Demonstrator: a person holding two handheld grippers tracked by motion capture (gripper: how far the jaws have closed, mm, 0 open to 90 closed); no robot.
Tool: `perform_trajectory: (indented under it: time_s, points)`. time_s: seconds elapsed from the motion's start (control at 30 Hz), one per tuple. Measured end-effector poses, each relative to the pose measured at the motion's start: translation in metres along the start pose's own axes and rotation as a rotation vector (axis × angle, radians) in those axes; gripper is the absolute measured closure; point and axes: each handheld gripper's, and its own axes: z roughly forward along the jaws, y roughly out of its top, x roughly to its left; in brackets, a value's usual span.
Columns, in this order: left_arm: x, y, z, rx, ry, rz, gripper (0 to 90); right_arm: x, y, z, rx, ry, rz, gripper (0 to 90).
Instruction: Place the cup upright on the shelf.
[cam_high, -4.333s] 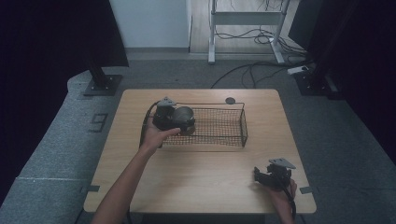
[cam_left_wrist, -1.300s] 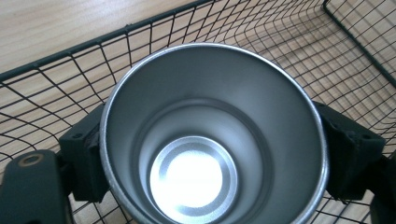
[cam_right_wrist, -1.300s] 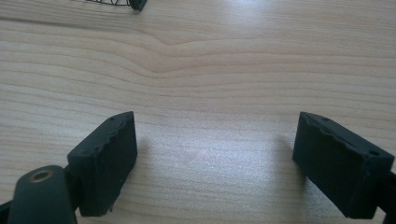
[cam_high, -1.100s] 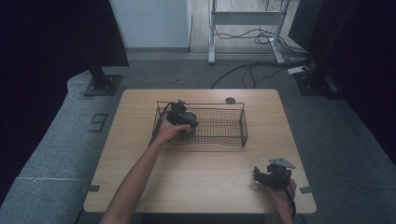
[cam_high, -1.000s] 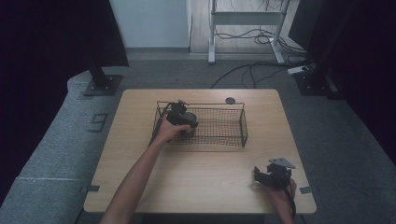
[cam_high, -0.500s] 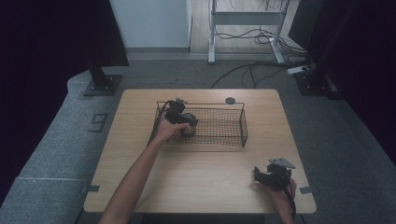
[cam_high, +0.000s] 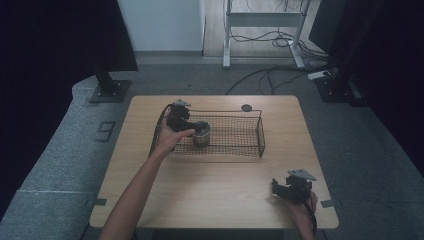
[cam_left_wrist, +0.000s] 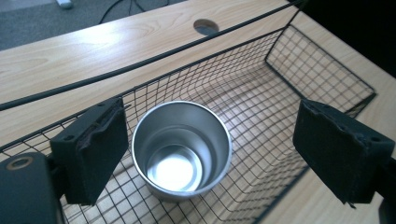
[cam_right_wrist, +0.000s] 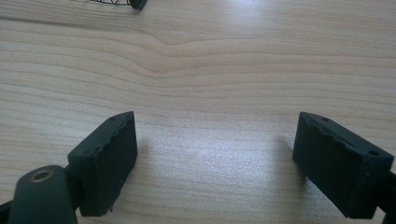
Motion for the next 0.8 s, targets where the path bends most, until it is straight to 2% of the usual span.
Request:
perform_trajectory:
  time_s: [0.17, 0.27, 0.3, 0.43, 0.6, 0.73, 0.8]
  points:
    - [-0.004, -0.010, -0.015, -0.019, -0.017, 0.006, 11.1, 0.000, 0.000, 0.000, 0.000, 0.000, 0.000, 13.6]
    - [-0.007, -0.020, -0.031, -0.046, -0.027, 0.002, 12.4, 0.000, 0.000, 0.000, 0.000, 0.000, 0.000, 13.6]
    - [-0.007, -0.020, -0.031, -0.046, -0.027, 0.002, 12.5, 0.000, 0.000, 0.000, 0.000, 0.000, 0.000, 13.6]
    - [-0.010, -0.033, -0.048, -0.071, -0.017, 0.010, 13.4, 0.000, 0.000, 0.000, 0.000, 0.000, 0.000, 13.6]
    - [-0.016, -0.057, -0.063, -0.091, -0.015, 0.016, 14.1, 0.000, 0.000, 0.000, 0.001, 0.000, 0.001, 13.6]
    - [-0.021, -0.075, -0.070, -0.101, 0.015, 0.032, 14.3, 0.000, 0.000, 0.000, 0.001, 0.000, 0.002, 13.6]
    - [-0.023, -0.086, -0.073, -0.101, 0.007, 0.036, 14.4, 0.000, 0.000, 0.000, 0.001, 0.000, 0.002, 13.6]
